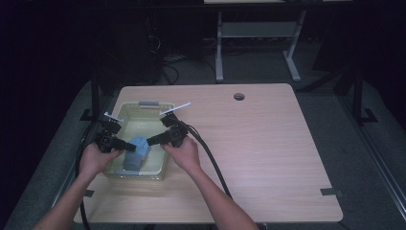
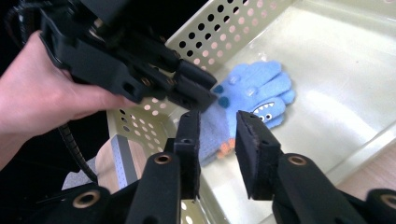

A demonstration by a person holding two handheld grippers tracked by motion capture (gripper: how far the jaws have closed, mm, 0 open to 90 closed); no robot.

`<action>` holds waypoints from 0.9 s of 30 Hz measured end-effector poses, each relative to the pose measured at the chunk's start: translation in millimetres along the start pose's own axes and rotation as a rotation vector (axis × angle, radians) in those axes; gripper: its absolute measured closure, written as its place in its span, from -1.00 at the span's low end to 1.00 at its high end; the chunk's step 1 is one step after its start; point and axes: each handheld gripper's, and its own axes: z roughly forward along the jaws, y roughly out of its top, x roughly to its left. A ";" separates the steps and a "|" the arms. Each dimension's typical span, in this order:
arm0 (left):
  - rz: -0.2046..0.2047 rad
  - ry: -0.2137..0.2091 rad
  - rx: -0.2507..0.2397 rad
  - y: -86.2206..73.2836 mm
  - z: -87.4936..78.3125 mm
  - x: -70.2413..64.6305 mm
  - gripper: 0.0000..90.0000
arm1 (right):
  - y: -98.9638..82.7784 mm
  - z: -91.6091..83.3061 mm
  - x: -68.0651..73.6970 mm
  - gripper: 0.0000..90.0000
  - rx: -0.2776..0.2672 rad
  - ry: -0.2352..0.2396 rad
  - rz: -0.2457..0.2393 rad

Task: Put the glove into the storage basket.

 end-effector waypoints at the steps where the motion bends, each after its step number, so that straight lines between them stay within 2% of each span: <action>1: 0.008 -0.015 -0.018 0.2 -3.7 2.1 0.46 | 0.0 -0.9 0.5 0.54 -0.001 0.002 0.004; 3: 0.013 -0.008 -0.045 -0.2 -8.6 2.8 0.43 | 0.2 -2.3 0.2 0.50 -0.003 0.005 0.010; 7: -0.015 -0.043 -0.101 -0.8 -13.9 6.5 0.22 | -0.1 -4.5 -2.4 0.48 -0.005 0.009 0.011; 11: -0.033 -0.072 -0.141 -1.1 -18.6 8.4 0.18 | -1.6 -5.0 -5.1 0.48 -0.011 0.018 0.015; 17: -0.032 -0.067 -0.144 -1.7 -20.0 8.7 0.12 | -3.2 -8.5 -9.0 0.46 -0.019 0.023 0.021; 20: -0.038 -0.082 -0.145 -1.4 -19.9 7.4 0.09 | -3.9 -9.7 -10.4 0.42 -0.023 0.026 0.026; 22: -0.049 -0.106 -0.148 -0.8 -19.7 7.2 0.09 | -4.1 -9.9 -13.1 0.37 -0.026 0.051 0.037; 24: -0.046 -0.111 -0.154 -0.5 -19.8 5.8 0.09 | -4.6 -10.2 -15.2 0.35 -0.025 0.067 0.054; 27: -0.044 -0.117 -0.161 -0.5 -20.5 3.9 0.07 | -5.6 -11.8 -16.0 0.32 -0.029 0.068 0.047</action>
